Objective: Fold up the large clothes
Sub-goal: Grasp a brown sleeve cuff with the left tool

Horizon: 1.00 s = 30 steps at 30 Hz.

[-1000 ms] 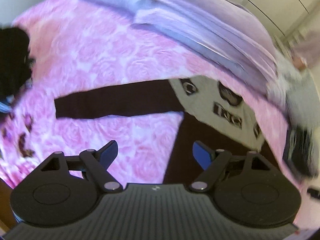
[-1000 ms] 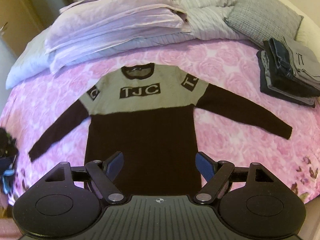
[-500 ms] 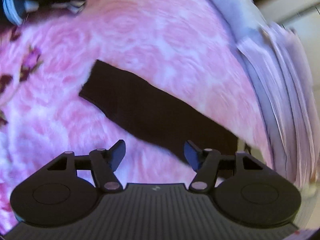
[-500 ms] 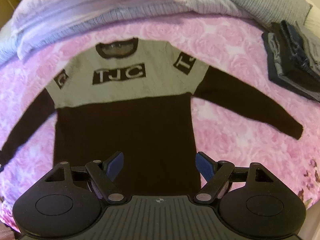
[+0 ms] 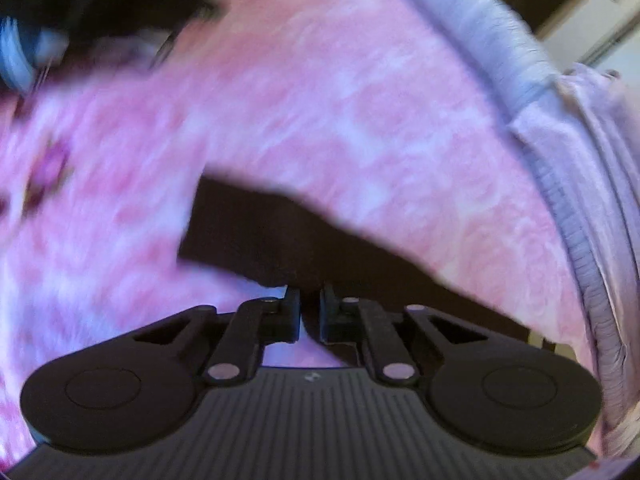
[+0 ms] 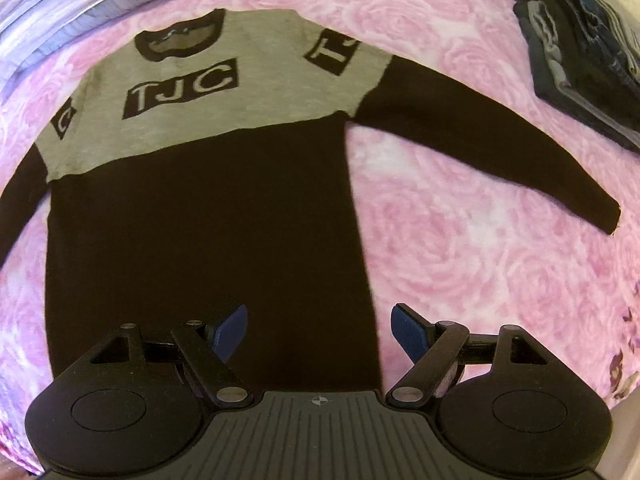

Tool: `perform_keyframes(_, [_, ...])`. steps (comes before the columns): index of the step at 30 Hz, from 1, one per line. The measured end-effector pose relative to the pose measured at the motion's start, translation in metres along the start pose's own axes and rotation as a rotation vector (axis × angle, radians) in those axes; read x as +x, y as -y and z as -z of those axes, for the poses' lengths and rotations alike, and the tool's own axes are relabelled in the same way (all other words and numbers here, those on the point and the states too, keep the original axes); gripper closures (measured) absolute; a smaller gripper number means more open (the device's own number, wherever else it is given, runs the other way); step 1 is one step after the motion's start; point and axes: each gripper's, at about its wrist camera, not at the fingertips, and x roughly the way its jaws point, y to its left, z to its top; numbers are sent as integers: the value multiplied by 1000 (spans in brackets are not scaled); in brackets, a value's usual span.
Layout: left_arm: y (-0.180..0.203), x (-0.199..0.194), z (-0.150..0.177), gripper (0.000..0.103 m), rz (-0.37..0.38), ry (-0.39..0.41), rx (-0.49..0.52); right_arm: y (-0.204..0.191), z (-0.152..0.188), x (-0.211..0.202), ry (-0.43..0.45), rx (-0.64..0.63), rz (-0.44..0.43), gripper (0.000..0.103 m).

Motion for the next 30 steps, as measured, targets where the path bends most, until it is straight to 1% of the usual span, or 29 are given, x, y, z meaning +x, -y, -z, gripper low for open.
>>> perform_keyframes(1, [15, -9, -2, 98, 17, 38, 45, 7, 0, 1, 5, 6, 3, 27])
perform_keyframes(4, [79, -48, 0, 98, 141, 137, 208, 32, -3, 4, 19, 34, 6, 27])
perform_keyframes(6, [132, -78, 14, 98, 260, 190, 352, 49, -6, 7, 28, 56, 7, 27])
perform_keyframes(8, [192, -110, 41, 98, 418, 227, 504, 67, -8, 7, 34, 75, 3, 27])
perform_keyframes(10, [245, -136, 76, 98, 593, 213, 612, 82, -10, 6, 42, 89, 2, 27])
perform_keyframes(12, [288, -156, 117, 97, 764, 163, 690, 97, -12, 4, 50, 102, -1, 27])
perform_keyframes(13, [306, -160, 139, 89, 841, 116, 735, 103, -13, 2, 56, 109, -4, 27])
perform_keyframes(14, [323, -160, 166, 87, 880, 73, 790, 110, -14, 1, 61, 114, -8, 27])
perform_keyframes(15, [333, -157, 187, 76, 892, 37, 830, 116, -15, 0, 64, 117, -10, 27])
perform_keyframes(16, [338, -151, 204, 67, 878, 9, 858, 122, -15, 0, 66, 119, -10, 27])
perform_keyframes(18, [337, -129, 232, 69, 796, -52, 893, 133, -15, 1, 64, 124, -9, 27])
perform_keyframes(19, [331, -116, 240, 69, 737, -77, 899, 138, -14, 2, 64, 127, -9, 27])
perform_keyframes(20, [321, -101, 244, 69, 653, -96, 903, 143, -14, 3, 62, 132, -9, 27])
perform_keyframes(22, [301, -81, 247, 70, 511, -110, 918, 151, -12, 8, 55, 143, -10, 27])
perform_keyframes(23, [290, -71, 245, 70, 435, -103, 941, 153, -12, 11, 52, 149, -12, 27])
perform_keyframes(24, [280, -66, 243, 70, 379, -93, 964, 155, -11, 14, 50, 154, -15, 27])
perform_keyframes(26, [268, -52, 229, 70, 291, -66, 1013, 154, -12, 21, 44, 159, -22, 27])
perform_keyframes(28, [262, -41, 221, 70, 232, -24, 1089, 148, -15, 27, 47, 158, -39, 27])
perform_keyframes(30, [258, -30, 223, 69, 197, 29, 1213, 141, -20, 32, 60, 159, -63, 27])
